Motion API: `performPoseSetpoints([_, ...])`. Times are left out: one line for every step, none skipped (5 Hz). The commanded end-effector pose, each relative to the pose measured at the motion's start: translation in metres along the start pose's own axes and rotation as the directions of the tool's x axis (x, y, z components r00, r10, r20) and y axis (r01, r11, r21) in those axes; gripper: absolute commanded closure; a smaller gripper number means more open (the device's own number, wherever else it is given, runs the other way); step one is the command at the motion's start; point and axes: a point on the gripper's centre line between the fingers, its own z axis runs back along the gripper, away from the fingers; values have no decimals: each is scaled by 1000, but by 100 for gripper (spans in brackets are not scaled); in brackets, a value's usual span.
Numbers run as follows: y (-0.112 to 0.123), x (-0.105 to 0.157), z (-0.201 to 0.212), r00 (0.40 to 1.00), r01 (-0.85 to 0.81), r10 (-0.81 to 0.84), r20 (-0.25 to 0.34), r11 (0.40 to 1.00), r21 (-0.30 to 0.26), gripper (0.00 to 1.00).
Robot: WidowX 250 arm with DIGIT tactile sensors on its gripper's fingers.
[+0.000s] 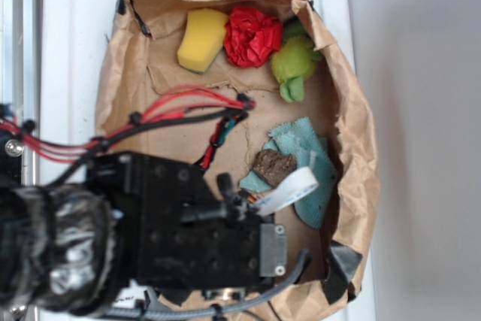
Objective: Grab the blue block.
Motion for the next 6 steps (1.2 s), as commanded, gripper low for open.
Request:
performPoseSetpoints([-6,0,6,999,10,-7,53,999,-48,0])
performPoseSetpoints([-10,-1,1,998,4,-2,55,999,-52,0])
performPoseSetpoints([-15,-4,-4,999,3,-1,51,999,-45,0])
performPoseSetpoints([-22,-9,-11,999,-13,14,40,999,-33,0])
performPoseSetpoints([-27,-16,-27,998,-16,17,64,1000,-12,0])
performPoseSetpoints([-30,-17,-37,997,-17,17,70,1000,-1,0])
